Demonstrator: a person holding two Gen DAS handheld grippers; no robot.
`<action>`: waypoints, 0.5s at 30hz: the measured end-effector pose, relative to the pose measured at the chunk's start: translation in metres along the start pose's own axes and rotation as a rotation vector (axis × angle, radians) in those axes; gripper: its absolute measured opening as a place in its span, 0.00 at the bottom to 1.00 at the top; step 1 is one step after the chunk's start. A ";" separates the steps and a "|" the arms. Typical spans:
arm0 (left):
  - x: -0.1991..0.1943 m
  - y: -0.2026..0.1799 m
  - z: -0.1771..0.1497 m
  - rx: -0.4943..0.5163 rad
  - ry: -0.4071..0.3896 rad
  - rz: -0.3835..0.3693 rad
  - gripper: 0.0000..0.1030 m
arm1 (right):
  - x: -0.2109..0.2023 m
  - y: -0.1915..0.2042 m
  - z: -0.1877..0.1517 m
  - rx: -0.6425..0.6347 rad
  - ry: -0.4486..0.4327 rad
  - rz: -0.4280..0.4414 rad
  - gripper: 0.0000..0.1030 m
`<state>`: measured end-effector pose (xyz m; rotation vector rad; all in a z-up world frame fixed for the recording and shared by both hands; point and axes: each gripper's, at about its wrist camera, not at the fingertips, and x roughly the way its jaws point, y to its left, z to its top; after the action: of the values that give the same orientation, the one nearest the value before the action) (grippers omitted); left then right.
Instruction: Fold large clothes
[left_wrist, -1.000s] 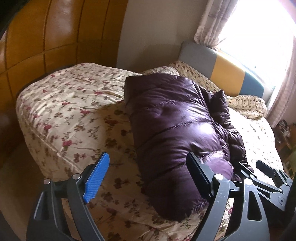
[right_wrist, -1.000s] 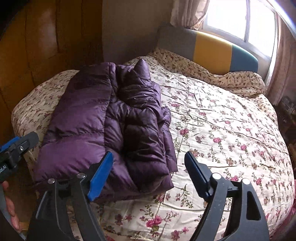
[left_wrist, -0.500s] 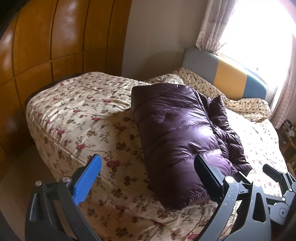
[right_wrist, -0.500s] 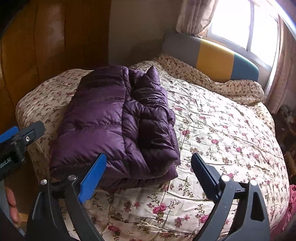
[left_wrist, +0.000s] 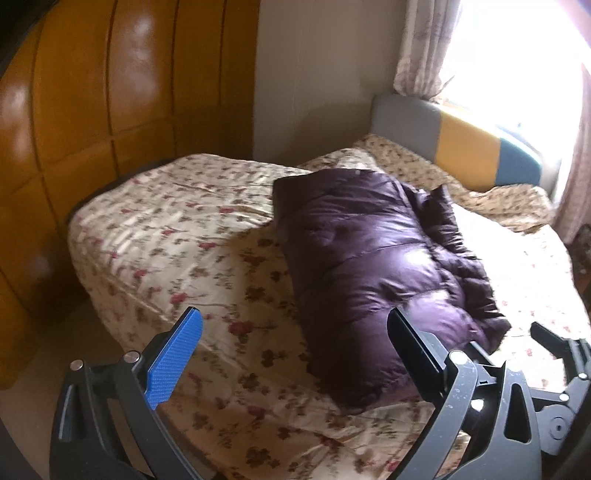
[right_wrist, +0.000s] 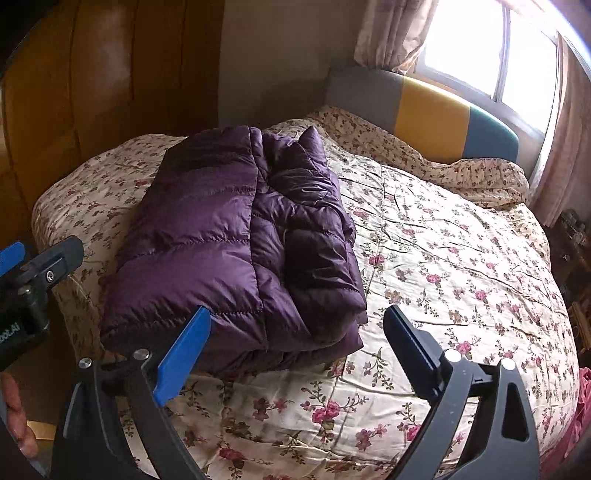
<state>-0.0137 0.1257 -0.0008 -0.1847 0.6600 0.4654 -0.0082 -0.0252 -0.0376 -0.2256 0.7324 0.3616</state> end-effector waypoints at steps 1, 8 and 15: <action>0.000 0.001 0.000 0.000 0.001 0.008 0.96 | 0.000 0.000 0.000 0.002 0.002 0.001 0.92; -0.001 0.003 0.000 -0.003 -0.002 0.013 0.96 | 0.001 0.000 0.000 0.007 0.001 0.005 0.92; -0.003 0.001 -0.001 0.004 -0.007 0.010 0.96 | 0.002 0.000 0.000 0.014 0.003 0.006 0.92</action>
<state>-0.0171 0.1255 0.0009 -0.1755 0.6558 0.4742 -0.0065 -0.0251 -0.0390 -0.2107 0.7387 0.3618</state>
